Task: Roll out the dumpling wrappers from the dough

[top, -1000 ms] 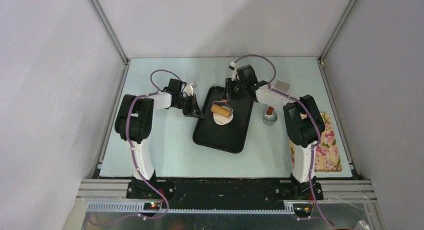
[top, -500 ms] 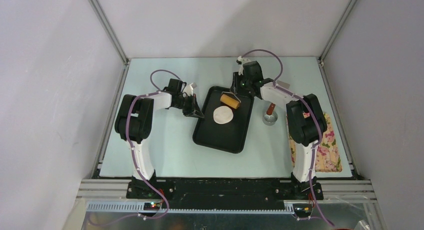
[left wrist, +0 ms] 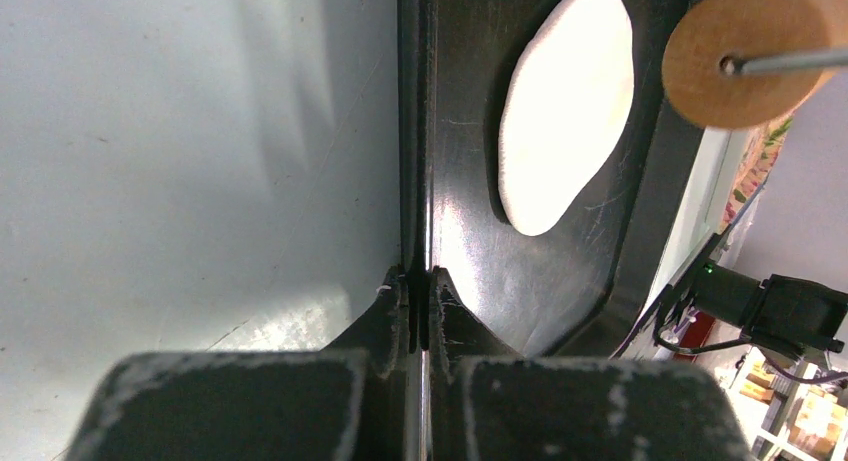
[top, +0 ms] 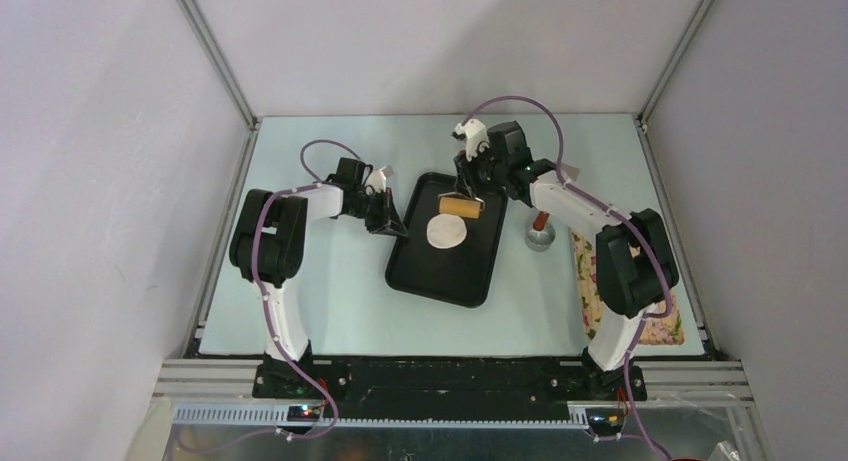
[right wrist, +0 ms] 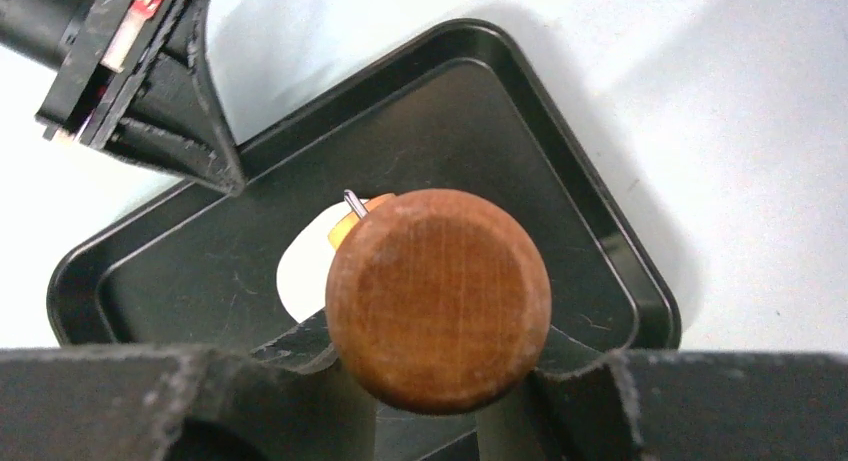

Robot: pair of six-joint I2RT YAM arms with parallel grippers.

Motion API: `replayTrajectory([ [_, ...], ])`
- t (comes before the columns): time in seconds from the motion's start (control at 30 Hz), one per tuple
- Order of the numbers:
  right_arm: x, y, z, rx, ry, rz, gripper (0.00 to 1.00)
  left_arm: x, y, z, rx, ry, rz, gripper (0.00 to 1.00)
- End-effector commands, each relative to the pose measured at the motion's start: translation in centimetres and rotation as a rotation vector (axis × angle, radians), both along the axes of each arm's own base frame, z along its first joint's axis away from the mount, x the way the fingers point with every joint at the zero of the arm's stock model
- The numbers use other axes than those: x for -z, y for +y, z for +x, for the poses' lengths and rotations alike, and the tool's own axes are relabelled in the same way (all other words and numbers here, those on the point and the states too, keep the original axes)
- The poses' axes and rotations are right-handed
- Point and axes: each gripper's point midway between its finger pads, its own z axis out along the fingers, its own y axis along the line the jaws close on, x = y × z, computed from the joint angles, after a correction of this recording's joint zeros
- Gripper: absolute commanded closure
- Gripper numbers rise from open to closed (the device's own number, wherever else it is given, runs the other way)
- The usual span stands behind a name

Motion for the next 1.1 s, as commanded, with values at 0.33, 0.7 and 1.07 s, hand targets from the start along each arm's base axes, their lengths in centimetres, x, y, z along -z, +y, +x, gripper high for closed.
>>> replayTrajectory([
  [0.33, 5.2, 0.4, -3.2, -0.168, 0.034, -0.015, 1.00, 2.6, 1.9, -1.7, -0.026, 0.109, 0.084, 1.00],
  [0.7, 8.9, -0.1, -8.2, -0.202, 0.185, 0.005, 1.00, 2.7, 1.9, -1.7, -0.027, 0.109, 0.085, 1.00],
  [1.07, 8.5, -0.2, -10.4, -0.235, 0.081, -0.024, 1.00, 2.6, 1.9, -1.6, -0.027, 0.107, 0.085, 1.00],
])
